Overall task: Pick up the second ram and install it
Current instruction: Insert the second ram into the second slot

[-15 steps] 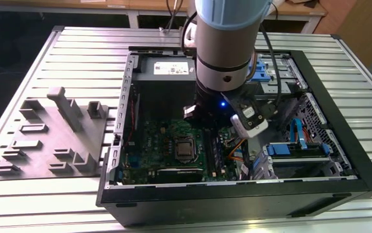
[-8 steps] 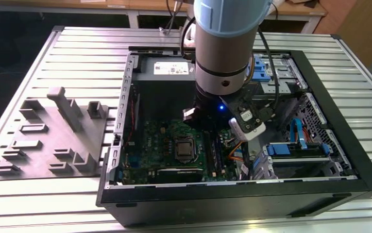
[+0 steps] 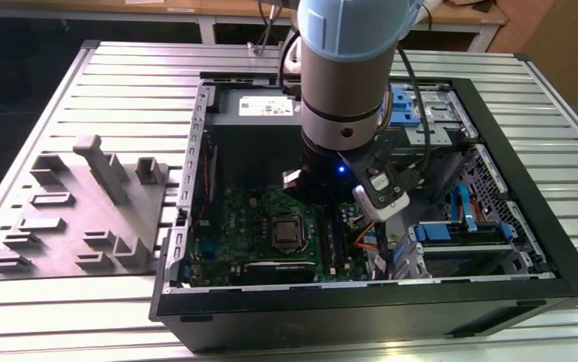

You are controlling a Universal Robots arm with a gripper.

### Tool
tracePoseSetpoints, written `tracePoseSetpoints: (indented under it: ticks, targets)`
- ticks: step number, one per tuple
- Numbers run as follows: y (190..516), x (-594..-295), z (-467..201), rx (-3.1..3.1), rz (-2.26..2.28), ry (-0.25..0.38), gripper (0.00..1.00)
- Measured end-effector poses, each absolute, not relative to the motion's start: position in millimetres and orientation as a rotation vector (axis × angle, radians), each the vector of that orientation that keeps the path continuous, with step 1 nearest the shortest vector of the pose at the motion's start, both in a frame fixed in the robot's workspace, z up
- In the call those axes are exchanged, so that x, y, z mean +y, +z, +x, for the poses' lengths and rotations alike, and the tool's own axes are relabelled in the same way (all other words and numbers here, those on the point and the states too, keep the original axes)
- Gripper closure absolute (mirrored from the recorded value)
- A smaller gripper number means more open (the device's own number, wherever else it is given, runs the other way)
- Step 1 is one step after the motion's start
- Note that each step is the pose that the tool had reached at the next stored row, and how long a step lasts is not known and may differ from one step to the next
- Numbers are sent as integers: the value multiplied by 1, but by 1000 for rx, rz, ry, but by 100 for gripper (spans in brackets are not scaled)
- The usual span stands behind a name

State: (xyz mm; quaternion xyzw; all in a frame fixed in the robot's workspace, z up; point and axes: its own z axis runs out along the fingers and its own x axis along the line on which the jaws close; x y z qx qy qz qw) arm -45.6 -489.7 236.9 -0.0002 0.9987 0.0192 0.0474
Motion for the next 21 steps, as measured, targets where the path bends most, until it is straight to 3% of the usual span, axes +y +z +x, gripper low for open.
tracePoseSetpoints:
  ticks: [21]
  targets:
    - [227, -489, -46, 3046, 0, 60, 89]
